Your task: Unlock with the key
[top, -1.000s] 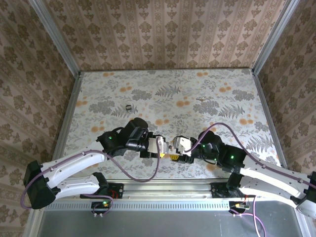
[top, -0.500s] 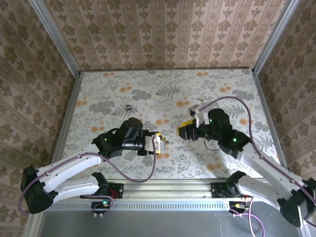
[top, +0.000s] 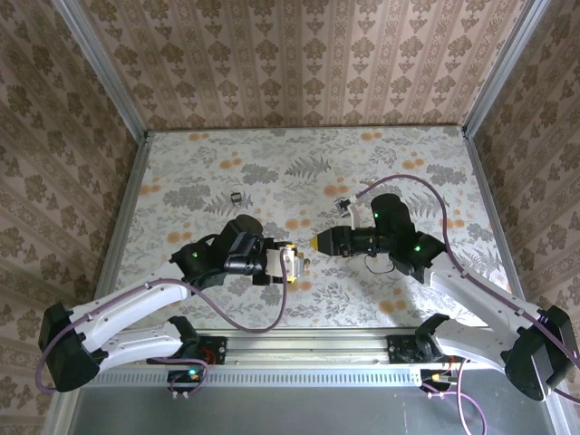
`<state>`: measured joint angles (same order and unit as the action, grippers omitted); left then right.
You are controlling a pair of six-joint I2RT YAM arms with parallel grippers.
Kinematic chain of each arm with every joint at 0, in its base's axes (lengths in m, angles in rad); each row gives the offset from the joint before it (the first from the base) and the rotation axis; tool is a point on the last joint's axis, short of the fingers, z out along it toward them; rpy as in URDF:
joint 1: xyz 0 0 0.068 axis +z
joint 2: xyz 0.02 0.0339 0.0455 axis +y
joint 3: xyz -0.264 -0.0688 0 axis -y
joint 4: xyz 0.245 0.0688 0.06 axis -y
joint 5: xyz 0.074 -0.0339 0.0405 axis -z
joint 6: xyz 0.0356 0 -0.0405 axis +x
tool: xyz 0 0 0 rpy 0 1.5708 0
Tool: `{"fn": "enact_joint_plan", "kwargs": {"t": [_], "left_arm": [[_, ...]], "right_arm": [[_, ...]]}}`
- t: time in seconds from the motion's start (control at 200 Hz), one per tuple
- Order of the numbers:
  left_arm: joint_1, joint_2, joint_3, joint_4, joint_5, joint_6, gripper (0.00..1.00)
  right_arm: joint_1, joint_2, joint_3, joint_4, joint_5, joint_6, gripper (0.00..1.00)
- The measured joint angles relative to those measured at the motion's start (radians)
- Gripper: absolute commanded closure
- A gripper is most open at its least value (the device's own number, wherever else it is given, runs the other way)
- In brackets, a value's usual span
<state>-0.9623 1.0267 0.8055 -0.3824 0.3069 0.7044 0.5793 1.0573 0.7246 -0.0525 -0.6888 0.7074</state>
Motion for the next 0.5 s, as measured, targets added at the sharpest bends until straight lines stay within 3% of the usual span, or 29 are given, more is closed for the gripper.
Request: {"fn": "enact_joint_plan", "kwargs": {"t": [0.5], "left_arm": [[0.008, 0.033, 0.013, -0.007, 0.024, 0.000, 1.00]], "right_arm": [[0.105, 0.039, -0.022, -0.031, 0.019, -0.010, 0.64]]}}
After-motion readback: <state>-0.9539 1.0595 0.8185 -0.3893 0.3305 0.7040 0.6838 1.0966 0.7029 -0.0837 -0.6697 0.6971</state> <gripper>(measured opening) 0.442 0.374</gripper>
